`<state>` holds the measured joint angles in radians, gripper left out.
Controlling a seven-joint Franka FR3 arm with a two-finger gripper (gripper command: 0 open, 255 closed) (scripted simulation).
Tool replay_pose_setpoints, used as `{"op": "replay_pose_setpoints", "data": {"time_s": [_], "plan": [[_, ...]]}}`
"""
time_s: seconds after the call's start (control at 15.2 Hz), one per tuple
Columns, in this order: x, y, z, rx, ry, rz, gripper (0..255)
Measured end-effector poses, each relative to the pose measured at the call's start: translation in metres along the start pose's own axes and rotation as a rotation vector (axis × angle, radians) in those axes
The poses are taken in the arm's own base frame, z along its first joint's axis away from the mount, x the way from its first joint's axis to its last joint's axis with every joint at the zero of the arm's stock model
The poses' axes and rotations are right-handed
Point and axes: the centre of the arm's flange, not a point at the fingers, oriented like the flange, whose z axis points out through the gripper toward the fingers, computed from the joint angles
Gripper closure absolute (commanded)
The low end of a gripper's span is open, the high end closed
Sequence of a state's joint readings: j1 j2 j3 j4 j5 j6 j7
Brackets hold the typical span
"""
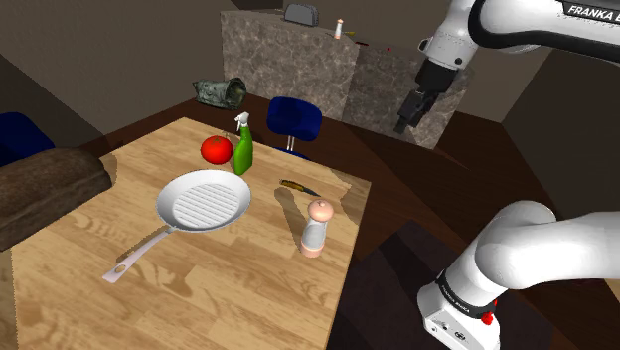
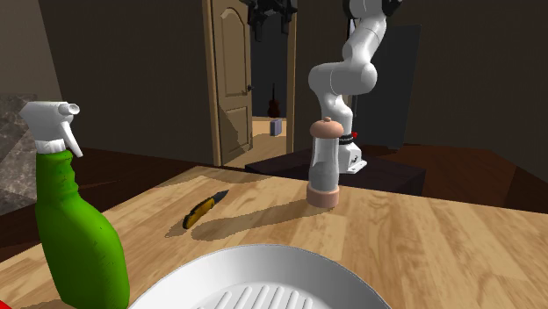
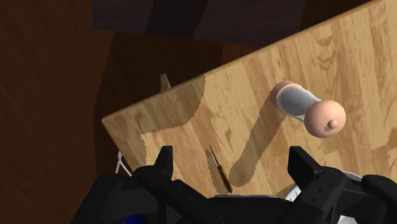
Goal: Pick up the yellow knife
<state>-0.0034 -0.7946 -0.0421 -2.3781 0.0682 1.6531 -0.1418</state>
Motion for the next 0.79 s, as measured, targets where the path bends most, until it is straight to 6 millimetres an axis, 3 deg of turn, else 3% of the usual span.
{"op": "replay_pose_setpoints", "data": {"time_s": [0.13, 0.26, 0.79], "plan": [[0.003, 0.0, 0.004, -0.001, 0.0, -0.006, 0], [0.015, 0.002, 0.022, -0.003, -0.001, -0.026, 0], [0.069, -0.001, 0.111, -0.016, 0.0, -0.125, 0]]}}
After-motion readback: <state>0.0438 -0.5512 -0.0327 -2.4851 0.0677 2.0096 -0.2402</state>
